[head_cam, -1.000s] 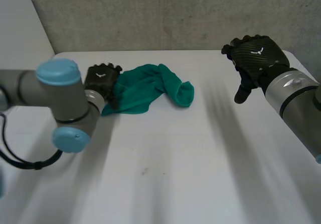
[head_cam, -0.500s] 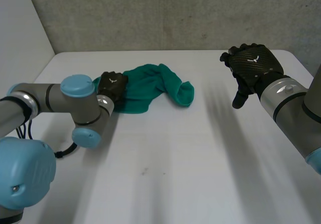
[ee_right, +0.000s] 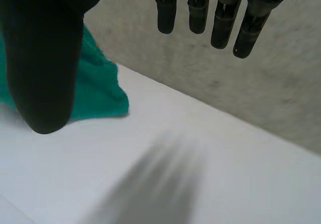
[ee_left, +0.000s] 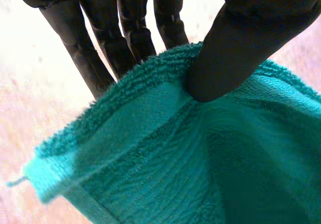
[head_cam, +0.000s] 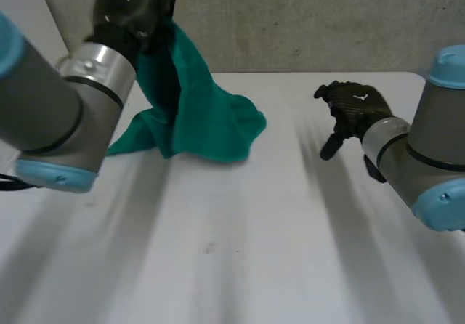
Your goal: Fold the towel.
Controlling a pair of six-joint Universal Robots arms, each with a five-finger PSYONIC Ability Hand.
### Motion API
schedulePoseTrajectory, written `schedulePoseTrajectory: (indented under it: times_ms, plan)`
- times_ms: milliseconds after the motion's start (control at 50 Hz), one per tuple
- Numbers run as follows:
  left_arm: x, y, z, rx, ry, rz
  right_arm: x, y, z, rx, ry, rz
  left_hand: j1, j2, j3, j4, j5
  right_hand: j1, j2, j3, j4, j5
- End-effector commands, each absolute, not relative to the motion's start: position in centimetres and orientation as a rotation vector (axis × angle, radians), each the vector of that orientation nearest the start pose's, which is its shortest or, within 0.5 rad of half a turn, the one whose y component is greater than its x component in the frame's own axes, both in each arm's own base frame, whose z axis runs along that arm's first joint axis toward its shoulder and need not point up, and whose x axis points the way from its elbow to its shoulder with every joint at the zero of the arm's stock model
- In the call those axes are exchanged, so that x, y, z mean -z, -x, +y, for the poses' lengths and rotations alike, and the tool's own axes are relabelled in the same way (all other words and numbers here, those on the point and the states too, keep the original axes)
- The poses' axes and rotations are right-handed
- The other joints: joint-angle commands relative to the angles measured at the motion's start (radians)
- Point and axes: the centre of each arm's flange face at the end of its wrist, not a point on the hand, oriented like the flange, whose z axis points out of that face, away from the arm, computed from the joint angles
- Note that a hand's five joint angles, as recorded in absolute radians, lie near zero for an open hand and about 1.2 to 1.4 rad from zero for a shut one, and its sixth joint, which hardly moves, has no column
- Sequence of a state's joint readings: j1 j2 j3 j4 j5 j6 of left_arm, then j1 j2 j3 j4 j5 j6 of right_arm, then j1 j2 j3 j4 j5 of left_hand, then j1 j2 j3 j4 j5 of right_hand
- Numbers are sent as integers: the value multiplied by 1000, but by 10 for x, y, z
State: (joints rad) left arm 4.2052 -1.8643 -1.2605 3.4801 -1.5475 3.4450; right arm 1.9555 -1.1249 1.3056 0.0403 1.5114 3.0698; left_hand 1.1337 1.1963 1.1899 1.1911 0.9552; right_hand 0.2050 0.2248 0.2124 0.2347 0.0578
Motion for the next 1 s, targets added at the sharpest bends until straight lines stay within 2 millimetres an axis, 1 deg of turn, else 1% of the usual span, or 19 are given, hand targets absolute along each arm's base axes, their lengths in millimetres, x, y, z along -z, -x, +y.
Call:
schedulePoseTrajectory:
  times_ms: [20, 100, 180, 400, 420, 440, 460, 520, 580, 600, 620, 660, 680, 700, 760, 800, 840, 920, 1000]
  plan:
    - [-390, 302, -241, 2864, -758, 1584, -210, -297, -310, 1425, 362, 2090, 263, 200, 206, 205, 267, -30, -50, -38, -60, -58]
    - [-404, 299, -230, 2900, -748, 1539, -192, -310, -308, 1270, 270, 2076, 263, 200, 206, 205, 267, -30, -50, -38, -60, -58]
    - [-417, 300, -214, 2947, -755, 1503, -175, -346, -280, 1130, 277, 2041, 263, 200, 206, 205, 267, -30, -50, -38, -60, -58]
    - [-449, 297, -177, 3070, -743, 1382, -133, -388, -272, 1141, 364, 2052, 263, 200, 206, 205, 267, -30, -50, -38, -60, -58]
    - [-454, 294, -174, 3084, -732, 1359, -128, -390, -271, 1147, 384, 2059, 263, 200, 206, 205, 267, 63, 43, 56, 33, 36]
    - [-455, 294, -174, 3087, -727, 1352, -127, -390, -272, 1156, 387, 2064, 263, 200, 206, 205, 267, 388, 368, 380, 358, 360]
    - [-458, 292, -174, 3091, -714, 1341, -128, -390, -273, 1166, 380, 2065, 263, 200, 206, 205, 267, 943, 923, 936, 913, 916]
    - [-463, 290, -177, 3095, -684, 1323, -133, -387, -279, 1204, 356, 2059, 263, 200, 206, 205, 267, 1191, 1171, 1184, 1162, 1164]
    - [-464, 289, -178, 3093, -678, 1318, -143, -384, -283, 1243, 338, 2047, 263, 200, 206, 205, 267, 1191, 1171, 1184, 1162, 1164]
    - [-464, 288, -181, 3089, -670, 1315, -160, -379, -287, 1292, 325, 2021, 263, 200, 206, 205, 267, 1191, 1171, 1184, 1162, 1164]
    - [-464, 286, -185, 3080, -656, 1316, -196, -362, -301, 1401, 282, 1969, 263, 200, 206, 205, 267, 1191, 1171, 1184, 1162, 1164]
    - [-463, 284, -191, 3068, -637, 1317, -209, -352, -307, 1449, 264, 1951, 263, 200, 206, 205, 267, 1191, 1171, 1184, 1162, 1164]
    - [-463, 280, -197, 3056, -611, 1321, -254, -325, -321, 1622, 246, 1871, 263, 200, 206, 205, 267, 1191, 1171, 1184, 1162, 1164]
    - [-463, 280, -197, 3056, -611, 1321, -268, -315, -323, 1680, 249, 1852, 263, 200, 206, 205, 267, 1191, 1171, 1184, 1162, 1164]
    - [-460, 267, -217, 3048, -527, 1368, -310, -287, -317, 1873, 323, 1794, 263, 200, 206, 205, 267, 1191, 1171, 1184, 1162, 1164]
    - [-456, 260, -228, 3051, -475, 1418, -319, -282, -313, 1917, 348, 1778, 263, 200, 206, 205, 267, 1191, 1171, 1184, 1162, 1164]
    - [-452, 257, -235, 3050, -447, 1459, -353, -270, -291, 2063, 451, 1714, 263, 200, 206, 205, 267, 1191, 1171, 1184, 1162, 1164]
    - [-433, 256, -256, 3027, -405, 1584, -379, -262, -265, 2165, 554, 1662, 263, 200, 206, 205, 267, 1191, 1171, 1184, 1162, 1164]
    - [-403, 260, -276, 2953, -409, 1728, -376, -263, -250, 2111, 617, 1706, 263, 200, 206, 205, 267, 1191, 1171, 1184, 1162, 1164]
